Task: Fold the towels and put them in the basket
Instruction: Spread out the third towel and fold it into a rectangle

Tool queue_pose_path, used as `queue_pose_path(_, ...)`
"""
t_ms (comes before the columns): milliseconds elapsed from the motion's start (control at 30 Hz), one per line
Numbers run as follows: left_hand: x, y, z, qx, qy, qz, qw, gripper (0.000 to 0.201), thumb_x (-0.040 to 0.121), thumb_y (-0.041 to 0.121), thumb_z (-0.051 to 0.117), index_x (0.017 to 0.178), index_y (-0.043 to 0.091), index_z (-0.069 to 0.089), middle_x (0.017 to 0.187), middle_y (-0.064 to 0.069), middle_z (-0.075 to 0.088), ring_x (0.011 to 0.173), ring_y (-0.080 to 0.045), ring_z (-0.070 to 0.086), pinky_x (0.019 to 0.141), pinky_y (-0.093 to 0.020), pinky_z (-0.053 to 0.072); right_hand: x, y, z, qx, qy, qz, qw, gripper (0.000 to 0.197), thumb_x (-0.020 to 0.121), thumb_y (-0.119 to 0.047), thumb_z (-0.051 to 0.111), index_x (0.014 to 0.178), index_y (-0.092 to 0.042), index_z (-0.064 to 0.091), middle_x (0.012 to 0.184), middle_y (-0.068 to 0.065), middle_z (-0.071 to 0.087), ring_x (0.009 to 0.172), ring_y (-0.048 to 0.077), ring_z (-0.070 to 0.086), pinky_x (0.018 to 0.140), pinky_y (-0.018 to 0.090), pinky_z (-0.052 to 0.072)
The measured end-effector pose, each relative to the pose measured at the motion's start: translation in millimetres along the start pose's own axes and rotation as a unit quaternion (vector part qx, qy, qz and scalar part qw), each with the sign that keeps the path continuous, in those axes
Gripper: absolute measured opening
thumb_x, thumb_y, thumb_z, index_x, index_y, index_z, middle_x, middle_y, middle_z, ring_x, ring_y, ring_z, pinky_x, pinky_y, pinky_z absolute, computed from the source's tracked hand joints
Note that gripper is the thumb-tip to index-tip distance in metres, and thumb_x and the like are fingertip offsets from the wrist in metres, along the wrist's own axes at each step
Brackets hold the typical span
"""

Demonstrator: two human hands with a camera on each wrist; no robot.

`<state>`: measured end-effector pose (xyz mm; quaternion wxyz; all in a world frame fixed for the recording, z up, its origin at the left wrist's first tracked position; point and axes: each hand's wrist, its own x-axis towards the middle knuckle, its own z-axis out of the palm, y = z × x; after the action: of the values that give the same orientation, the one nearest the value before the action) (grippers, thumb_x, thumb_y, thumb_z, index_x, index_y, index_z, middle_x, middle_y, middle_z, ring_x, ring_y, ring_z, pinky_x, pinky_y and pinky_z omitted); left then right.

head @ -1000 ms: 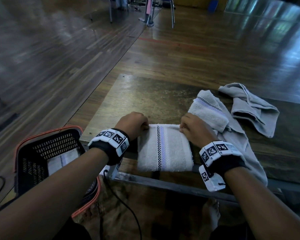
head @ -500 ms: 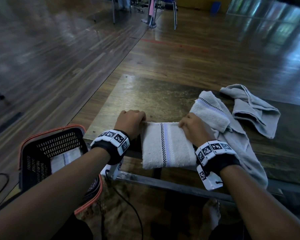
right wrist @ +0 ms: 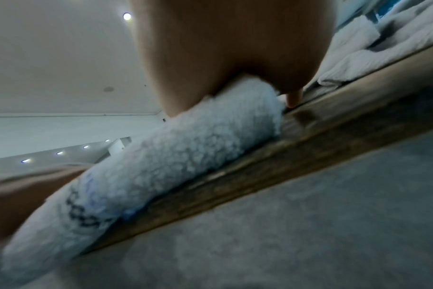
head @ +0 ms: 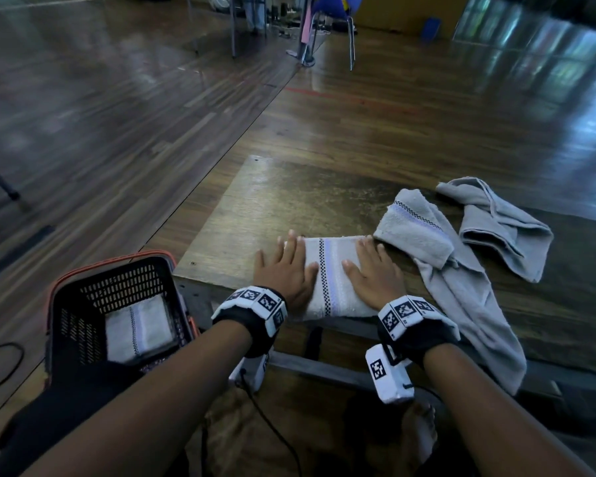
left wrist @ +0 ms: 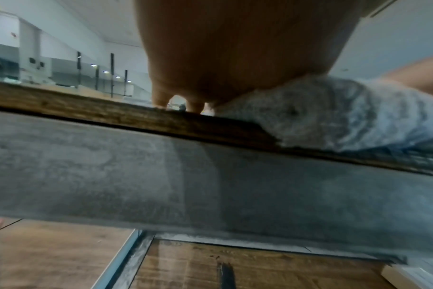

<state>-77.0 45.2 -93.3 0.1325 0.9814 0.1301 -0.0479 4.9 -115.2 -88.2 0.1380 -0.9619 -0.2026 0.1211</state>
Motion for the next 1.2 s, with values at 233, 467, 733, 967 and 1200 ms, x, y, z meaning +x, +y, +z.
queue_pose_path(233,10.2,-25.5,-19.2,-0.036,0.065,-0.058,0.996,0.051,0.093,0.047,0.029,0.119,0.011,0.054,0.133,-0.01,0.049,0.124,-0.026,0.042,0.103,-0.049,0.028,2.5,26.8,-25.8,-0.02,0.104,0.1,0.989,0.045,0.089,-0.052,0.043,0.117,-0.019,0.056,0.133,0.012,0.043,0.128,0.033,0.029,0.103,0.047,0.027)
queue_pose_path(467,7.5,-29.3,-30.0,-0.078,-0.027,-0.113,0.99,0.051,0.079,0.064,0.048,0.064,0.015,0.051,0.079,-0.007,0.063,0.074,-0.028,0.057,0.073,-0.036,0.044,6.4,27.5,-31.9,0.159,-0.019,0.108,0.981,0.049,0.077,-0.052,0.06,0.06,-0.006,0.066,0.068,0.009,0.064,0.083,0.029,0.062,0.077,0.034,0.042)
queue_pose_path(733,-11.3,-12.4,-38.6,-0.296,-0.035,-0.077,0.951,0.036,0.089,0.025,0.052,0.096,-0.009,0.062,0.1,-0.026,0.066,0.096,-0.037,0.061,0.053,-0.029,0.041,-7.6,19.2,-28.1,0.219,-0.042,0.134,0.965,0.045,0.072,-0.041,0.063,0.039,-0.019,0.041,0.05,-0.001,0.045,0.054,0.021,0.045,0.06,0.031,0.035)
queue_pose_path(967,-83.6,-3.6,-11.3,-0.496,-0.058,-0.126,0.857,0.017,0.085,0.016,0.062,0.093,0.001,0.063,0.091,-0.014,0.061,0.088,-0.027,0.058,0.082,-0.042,0.049,-88.7,20.7,-21.1,0.369,-0.015,0.107,0.923,0.01,0.082,-0.023,0.065,0.086,-0.017,0.058,0.08,-0.001,0.061,0.072,0.013,0.057,0.064,0.028,0.045)
queue_pose_path(1200,-193.0,-14.4,36.1,-0.571,-0.108,-0.115,0.806,0.021,0.089,0.001,0.052,0.104,0.014,0.055,0.082,0.0,0.058,0.068,-0.012,0.052,0.05,-0.017,0.043,-205.7,21.2,19.8,0.484,-0.121,0.152,0.854,0.021,0.086,-0.001,0.058,0.106,-0.007,0.06,0.089,0.005,0.065,0.081,0.017,0.06,0.065,0.026,0.053)
